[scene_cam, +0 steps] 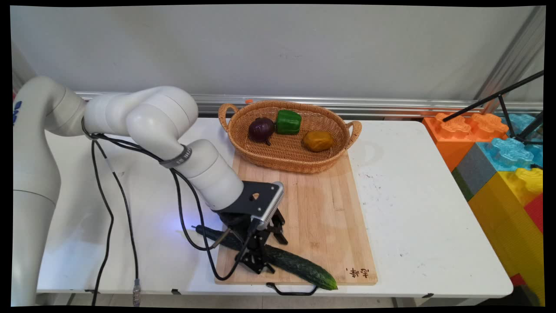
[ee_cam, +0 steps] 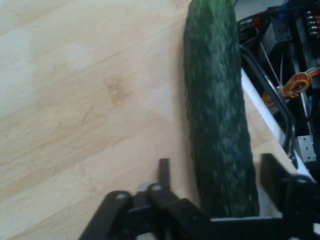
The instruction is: Pick up the cucumber from the cutting board, then place the picked object in the vegetable basket
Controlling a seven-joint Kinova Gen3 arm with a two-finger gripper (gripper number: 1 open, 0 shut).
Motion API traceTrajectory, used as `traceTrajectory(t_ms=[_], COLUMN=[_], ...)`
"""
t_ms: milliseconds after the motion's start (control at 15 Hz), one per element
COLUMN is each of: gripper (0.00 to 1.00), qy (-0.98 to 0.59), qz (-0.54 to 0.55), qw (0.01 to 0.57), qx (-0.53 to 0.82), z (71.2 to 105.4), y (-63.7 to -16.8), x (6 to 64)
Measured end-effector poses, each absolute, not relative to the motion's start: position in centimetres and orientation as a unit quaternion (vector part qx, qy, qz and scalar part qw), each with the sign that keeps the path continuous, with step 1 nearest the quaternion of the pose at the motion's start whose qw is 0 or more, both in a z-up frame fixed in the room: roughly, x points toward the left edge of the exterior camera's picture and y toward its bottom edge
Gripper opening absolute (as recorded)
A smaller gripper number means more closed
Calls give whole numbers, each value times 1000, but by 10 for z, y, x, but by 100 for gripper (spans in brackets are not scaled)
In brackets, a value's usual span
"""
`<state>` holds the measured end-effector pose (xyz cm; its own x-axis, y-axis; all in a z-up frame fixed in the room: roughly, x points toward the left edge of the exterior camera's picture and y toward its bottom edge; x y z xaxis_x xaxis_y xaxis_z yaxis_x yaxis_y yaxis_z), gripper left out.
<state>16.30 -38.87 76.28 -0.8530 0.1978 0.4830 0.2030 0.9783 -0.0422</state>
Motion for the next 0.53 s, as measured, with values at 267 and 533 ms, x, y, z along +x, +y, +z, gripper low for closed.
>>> traceTrajectory(t_ms=[267, 533], gripper=[0, 0], qy=[-963, -964], qz=[0, -2], qw=[250, 248], qx=[-103, -99], z=[759, 767], y=[-388, -388], x=[158, 155])
